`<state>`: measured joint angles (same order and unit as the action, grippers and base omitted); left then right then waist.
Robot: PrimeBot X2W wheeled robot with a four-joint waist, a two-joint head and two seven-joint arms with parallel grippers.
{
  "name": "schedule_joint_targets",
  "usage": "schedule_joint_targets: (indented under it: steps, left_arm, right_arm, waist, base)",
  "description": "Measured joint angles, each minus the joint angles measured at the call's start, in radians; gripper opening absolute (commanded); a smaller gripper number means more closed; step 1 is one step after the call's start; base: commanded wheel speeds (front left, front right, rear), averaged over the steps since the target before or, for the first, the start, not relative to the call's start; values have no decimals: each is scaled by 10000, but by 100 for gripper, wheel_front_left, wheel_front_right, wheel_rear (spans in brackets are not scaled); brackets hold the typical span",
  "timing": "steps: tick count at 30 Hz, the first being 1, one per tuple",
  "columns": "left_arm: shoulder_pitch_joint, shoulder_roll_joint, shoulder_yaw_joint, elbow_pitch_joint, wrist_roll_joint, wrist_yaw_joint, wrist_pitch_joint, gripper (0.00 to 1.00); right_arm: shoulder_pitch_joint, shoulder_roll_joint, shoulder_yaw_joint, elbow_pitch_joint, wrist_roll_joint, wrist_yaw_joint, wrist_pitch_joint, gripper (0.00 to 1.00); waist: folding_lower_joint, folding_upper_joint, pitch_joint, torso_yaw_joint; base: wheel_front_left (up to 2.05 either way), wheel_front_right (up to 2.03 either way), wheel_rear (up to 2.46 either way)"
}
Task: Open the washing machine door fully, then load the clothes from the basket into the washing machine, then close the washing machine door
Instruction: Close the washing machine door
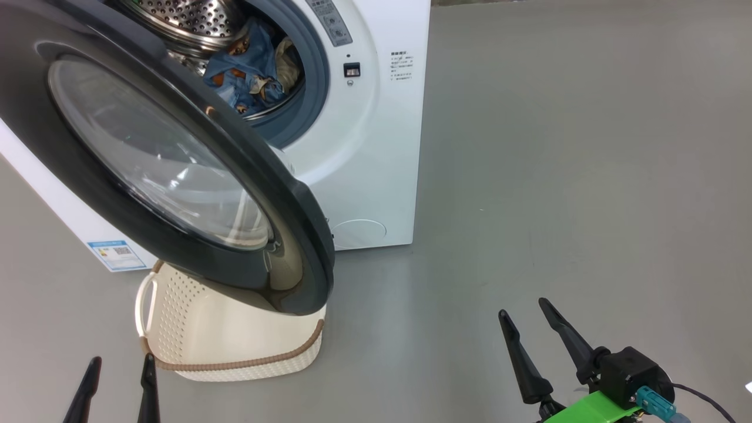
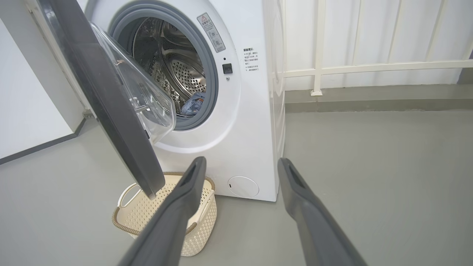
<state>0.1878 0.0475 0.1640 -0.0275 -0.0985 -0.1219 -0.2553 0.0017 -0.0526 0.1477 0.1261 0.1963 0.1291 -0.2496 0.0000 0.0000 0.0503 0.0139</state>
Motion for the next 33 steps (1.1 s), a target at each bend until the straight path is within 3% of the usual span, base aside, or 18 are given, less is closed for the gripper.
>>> schedule_joint_targets:
  steps: [1,2,3,10,21,27,33]
  left_arm:
    - [0,0,-12,33,-2,-2,0,100]
    - [0,-2,-29,59,-2,-2,0,100]
    - [0,-4,-38,79,-2,-4,0,100]
    - [-5,-6,-17,199,-12,-15,0,100]
    - [-33,-23,-19,301,-186,-19,0,100]
    - [-80,-27,-150,389,-297,-59,0,100]
    - [-244,-31,-391,391,-382,-59,0,100]
  right_arm:
    - [0,0,-4,-4,0,0,0,49]
    - [0,0,-12,-12,0,0,0,8]
    - [0,0,-27,-15,4,0,0,0]
    - [-2,6,-343,-721,407,0,0,0]
    - [-738,2,-61,-3795,869,0,-40,0]
    - [-1891,-38,1352,-4982,978,0,-79,0]
    - [-2918,-107,3313,-5003,1221,0,-79,0]
  waist:
    - [-1,0,0,2]
    - [0,0,2,4]
    - [0,0,5,7]
    - [0,0,64,22]
    - [0,0,166,87]
    - [0,0,166,286]
    - [0,0,93,778]
  base:
    - [0,0,0]
    - [0,0,0]
    - [0,0,0]
    - [0,0,0]
    - [0,0,0]
    - [0,0,0]
    - [0,0,0]
